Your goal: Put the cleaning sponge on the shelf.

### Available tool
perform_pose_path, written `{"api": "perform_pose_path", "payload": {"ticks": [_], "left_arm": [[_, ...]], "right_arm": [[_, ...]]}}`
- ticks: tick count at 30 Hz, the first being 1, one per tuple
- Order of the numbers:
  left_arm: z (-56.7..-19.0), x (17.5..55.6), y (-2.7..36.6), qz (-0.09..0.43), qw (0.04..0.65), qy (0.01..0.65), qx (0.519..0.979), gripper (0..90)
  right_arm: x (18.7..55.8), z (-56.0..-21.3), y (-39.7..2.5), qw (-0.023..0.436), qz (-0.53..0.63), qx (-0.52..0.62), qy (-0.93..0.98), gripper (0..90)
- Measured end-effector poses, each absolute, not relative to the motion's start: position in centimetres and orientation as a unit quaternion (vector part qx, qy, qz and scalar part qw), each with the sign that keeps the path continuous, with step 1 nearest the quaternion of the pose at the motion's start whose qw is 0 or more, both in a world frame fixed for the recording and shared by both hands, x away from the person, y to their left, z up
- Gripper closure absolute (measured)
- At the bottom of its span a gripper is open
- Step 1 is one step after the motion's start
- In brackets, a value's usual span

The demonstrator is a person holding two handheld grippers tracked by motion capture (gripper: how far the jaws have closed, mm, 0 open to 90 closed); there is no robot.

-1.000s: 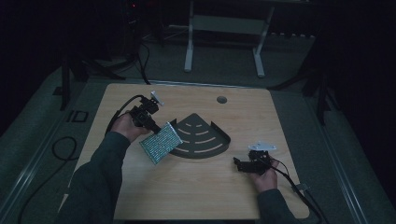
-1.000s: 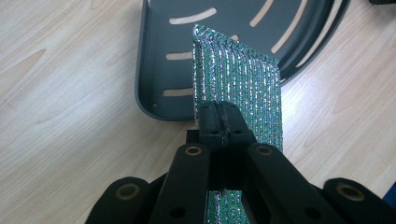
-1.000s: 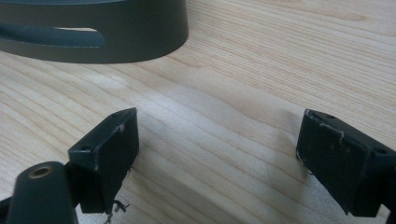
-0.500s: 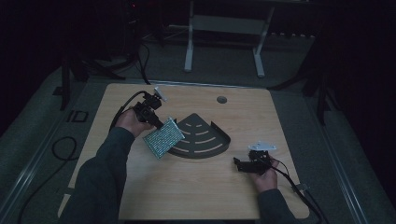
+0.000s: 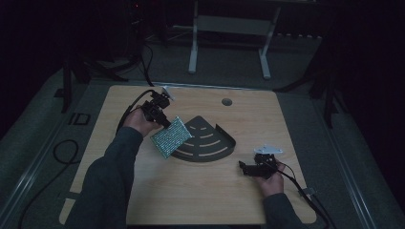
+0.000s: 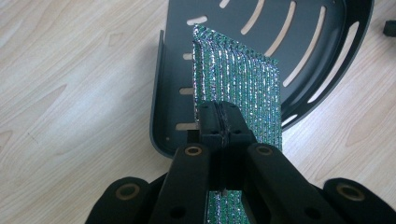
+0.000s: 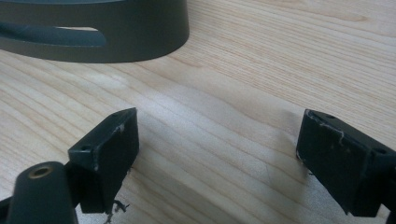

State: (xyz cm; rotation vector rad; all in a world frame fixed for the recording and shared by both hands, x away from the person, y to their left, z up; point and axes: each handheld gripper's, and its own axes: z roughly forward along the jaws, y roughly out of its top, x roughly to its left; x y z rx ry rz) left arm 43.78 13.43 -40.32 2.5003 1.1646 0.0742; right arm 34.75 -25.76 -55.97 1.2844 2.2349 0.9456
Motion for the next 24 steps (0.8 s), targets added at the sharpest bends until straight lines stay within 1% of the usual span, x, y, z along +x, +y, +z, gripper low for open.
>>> {"api": "perform_pose_path", "payload": {"ticks": [18,24], "left_arm": [[-41.2,44.4,12.7,0.032,0.197,0.409,0.891,90.0],[-41.8,45.0,12.4,0.035,0.186,0.403,0.895,90.0]], "right_arm": [[34.8,-56.0,-25.8,0.196,0.338,0.458,0.798,12.7],[34.8,-56.0,-25.8,0.196,0.338,0.458,0.798,12.7]]}}
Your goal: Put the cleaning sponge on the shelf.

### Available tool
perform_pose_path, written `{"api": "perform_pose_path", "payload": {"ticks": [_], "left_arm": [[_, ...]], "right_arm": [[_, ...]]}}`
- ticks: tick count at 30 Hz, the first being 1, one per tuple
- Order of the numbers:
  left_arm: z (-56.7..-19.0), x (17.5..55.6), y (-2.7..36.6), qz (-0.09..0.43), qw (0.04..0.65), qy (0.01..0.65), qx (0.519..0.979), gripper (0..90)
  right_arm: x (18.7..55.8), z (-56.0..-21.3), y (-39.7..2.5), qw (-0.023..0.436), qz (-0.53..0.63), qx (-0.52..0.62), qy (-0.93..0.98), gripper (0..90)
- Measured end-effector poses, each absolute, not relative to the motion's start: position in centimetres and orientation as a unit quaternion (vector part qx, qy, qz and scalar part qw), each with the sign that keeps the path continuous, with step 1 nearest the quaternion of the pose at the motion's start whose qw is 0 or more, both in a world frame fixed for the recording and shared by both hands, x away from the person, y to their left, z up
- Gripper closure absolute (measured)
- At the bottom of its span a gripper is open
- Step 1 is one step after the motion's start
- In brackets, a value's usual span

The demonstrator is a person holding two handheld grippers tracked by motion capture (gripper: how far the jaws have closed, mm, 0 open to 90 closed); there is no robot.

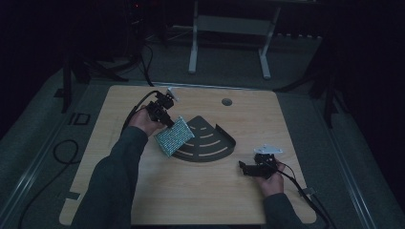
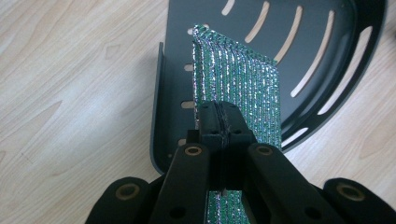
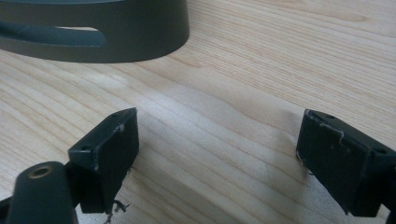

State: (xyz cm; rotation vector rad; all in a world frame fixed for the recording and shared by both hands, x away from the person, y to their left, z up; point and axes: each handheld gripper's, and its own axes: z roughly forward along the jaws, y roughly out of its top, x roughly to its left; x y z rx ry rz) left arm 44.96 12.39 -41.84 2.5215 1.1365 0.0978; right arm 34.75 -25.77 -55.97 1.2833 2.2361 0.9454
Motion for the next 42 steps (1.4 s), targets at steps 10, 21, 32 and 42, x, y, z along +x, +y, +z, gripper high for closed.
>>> {"api": "perform_pose_path", "payload": {"ticks": [10,21,32,42], "left_arm": [[-42.2,45.8,12.4,0.03,0.19,0.405,0.894,90.0],[-42.0,46.5,11.9,0.034,0.192,0.403,0.894,90.0],[-41.9,47.2,11.2,0.033,0.194,0.403,0.894,90.0],[-42.4,48.0,11.6,0.034,0.203,0.417,0.885,89.9]], "right_arm": [[34.8,-56.0,-25.8,0.196,0.338,0.458,0.798,12.7],[34.8,-56.0,-25.8,0.197,0.338,0.458,0.798,12.7],[34.8,-56.0,-25.8,0.196,0.338,0.458,0.798,12.6],[34.8,-56.0,-25.8,0.197,0.338,0.458,0.798,12.7]]}}
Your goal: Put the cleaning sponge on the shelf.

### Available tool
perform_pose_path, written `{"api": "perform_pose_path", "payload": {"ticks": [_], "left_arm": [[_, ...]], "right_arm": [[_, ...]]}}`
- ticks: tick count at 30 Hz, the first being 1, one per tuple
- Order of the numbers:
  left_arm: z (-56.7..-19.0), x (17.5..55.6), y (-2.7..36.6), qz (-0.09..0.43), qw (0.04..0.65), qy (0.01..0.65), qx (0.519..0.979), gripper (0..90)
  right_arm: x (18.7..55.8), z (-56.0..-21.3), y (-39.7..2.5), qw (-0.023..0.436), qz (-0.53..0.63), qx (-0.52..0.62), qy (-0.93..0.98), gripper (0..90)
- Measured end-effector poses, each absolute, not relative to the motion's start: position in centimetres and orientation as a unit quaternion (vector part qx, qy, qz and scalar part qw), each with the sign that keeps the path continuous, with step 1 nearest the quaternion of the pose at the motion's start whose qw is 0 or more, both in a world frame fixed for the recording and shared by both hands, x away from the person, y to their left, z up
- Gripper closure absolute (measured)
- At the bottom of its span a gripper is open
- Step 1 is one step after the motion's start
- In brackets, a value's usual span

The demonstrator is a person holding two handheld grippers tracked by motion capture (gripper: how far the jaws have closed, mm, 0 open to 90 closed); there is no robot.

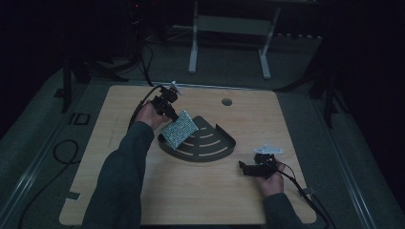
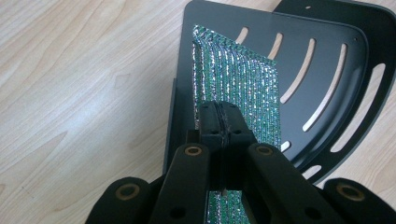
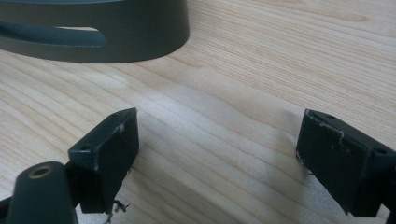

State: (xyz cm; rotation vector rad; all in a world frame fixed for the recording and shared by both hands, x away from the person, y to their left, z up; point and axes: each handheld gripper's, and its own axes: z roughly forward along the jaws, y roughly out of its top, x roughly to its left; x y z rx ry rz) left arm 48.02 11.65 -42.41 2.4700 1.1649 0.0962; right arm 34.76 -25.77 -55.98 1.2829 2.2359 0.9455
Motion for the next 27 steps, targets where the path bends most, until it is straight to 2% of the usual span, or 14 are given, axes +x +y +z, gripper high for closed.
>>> {"api": "perform_pose_path", "payload": {"ticks": [27], "left_arm": [[-44.1,49.0,11.2,0.034,0.201,0.409,0.889,90.0]], "right_arm": [[34.8,-56.0,-25.8,0.196,0.338,0.457,0.799,12.7]]}}
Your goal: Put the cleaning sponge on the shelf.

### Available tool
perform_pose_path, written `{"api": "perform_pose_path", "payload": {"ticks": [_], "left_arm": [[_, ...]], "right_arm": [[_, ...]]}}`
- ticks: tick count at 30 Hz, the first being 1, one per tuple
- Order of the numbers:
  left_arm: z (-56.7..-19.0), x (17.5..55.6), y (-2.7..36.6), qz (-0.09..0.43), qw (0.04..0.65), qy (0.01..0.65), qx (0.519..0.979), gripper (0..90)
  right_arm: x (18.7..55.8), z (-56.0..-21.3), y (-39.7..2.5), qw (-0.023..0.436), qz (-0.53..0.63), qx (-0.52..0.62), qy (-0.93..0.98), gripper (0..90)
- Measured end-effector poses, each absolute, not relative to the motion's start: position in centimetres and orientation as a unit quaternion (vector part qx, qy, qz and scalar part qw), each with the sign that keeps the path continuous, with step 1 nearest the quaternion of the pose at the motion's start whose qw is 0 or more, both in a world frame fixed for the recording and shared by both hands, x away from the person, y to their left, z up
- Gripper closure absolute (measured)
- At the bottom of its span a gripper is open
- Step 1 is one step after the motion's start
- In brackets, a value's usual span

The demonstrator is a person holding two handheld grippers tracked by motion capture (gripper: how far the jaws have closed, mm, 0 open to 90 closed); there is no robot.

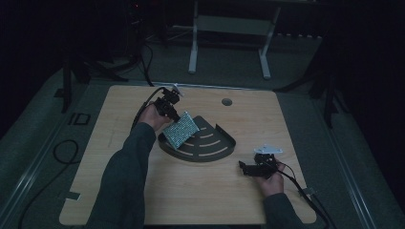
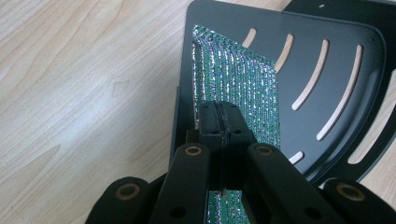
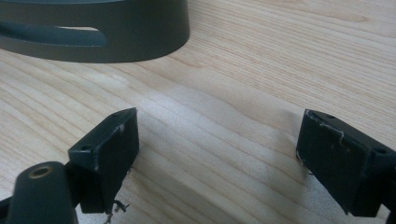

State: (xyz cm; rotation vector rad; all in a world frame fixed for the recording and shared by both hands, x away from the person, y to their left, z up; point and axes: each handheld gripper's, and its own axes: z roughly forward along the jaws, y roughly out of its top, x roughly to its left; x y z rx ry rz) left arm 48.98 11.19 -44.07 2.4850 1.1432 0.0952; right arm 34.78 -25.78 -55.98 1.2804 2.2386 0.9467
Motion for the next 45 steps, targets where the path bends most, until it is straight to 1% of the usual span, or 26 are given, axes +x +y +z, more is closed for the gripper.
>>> {"api": "perform_pose_path", "payload": {"ticks": [15,20,25,37,45], "left_arm": [[-45.0,49.1,10.5,0.037,0.177,0.403,0.897,89.9],[-45.5,49.1,10.3,0.049,0.157,0.395,0.904,89.8],[-45.9,49.0,10.2,0.049,0.153,0.395,0.905,89.8],[-46.5,48.8,10.0,0.072,0.126,0.389,0.91,89.5],[-46.8,48.8,9.7,0.077,0.118,0.385,0.912,89.2]], "right_arm": [[34.8,-56.0,-25.8,0.196,0.338,0.457,0.799,12.7],[34.8,-56.0,-25.8,0.196,0.338,0.457,0.799,12.7],[34.8,-56.0,-25.8,0.196,0.338,0.457,0.799,12.7],[34.8,-56.0,-25.8,0.195,0.338,0.457,0.799,12.7],[34.8,-56.0,-25.8,0.196,0.338,0.457,0.799,12.7]]}}
